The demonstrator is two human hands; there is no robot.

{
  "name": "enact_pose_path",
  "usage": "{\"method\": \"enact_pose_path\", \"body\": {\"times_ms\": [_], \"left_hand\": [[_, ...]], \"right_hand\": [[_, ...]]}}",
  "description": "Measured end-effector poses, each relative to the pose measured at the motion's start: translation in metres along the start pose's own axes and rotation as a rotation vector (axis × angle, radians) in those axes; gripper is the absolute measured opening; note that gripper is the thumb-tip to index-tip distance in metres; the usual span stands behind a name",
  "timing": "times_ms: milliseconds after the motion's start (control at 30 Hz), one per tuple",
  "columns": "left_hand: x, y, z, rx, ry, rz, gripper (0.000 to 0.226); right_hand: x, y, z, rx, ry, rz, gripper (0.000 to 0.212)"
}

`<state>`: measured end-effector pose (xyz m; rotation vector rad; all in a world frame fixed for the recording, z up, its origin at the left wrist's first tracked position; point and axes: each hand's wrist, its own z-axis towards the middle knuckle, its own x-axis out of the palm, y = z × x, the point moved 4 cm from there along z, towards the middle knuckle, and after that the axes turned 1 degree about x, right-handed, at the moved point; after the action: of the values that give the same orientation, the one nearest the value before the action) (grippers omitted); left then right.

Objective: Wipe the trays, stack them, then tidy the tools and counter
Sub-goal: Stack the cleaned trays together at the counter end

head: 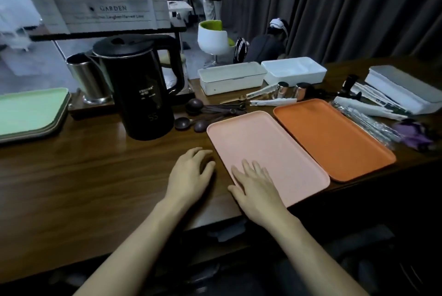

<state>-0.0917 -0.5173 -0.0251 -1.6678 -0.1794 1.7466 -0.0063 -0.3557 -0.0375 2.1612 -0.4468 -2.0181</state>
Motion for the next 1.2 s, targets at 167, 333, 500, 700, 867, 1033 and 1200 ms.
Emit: {"method": "enact_pose_path", "body": {"times_ms": [167, 333, 500, 700, 867, 1033, 1200], "left_hand": [[0.010, 0.009, -0.015, 0.041, 0.004, -0.092, 0.040], [0.001, 0.021, -0.035, -0.038, -0.046, 0.013, 0.045], [-0.004, 0.026, -0.069, -0.204, -0.060, 0.131, 0.066], [-0.004, 0.009, -0.104, -0.389, -0.084, 0.234, 0.073], [-0.008, -0.001, -0.109, -0.437, -0.170, 0.166, 0.051], [-0.009, 0.020, -0.096, -0.507, -0.132, 0.103, 0.047], [-0.011, 0.032, -0.083, -0.509, -0.063, 0.214, 0.064]], "right_hand": [[-0.001, -0.010, -0.030, -0.147, 0.090, 0.041, 0.055], [-0.007, -0.020, -0.050, -0.304, 0.249, 0.049, 0.050], [-0.019, -0.035, -0.038, -0.353, 0.289, 0.026, 0.047], [-0.028, -0.059, -0.017, -0.346, 0.151, 0.026, 0.038], [-0.025, -0.065, -0.003, -0.202, 0.012, 0.130, 0.040], [-0.027, -0.075, 0.015, -0.078, -0.076, 0.057, 0.063], [-0.028, -0.087, 0.023, -0.004, -0.039, 0.059, 0.068]]}}
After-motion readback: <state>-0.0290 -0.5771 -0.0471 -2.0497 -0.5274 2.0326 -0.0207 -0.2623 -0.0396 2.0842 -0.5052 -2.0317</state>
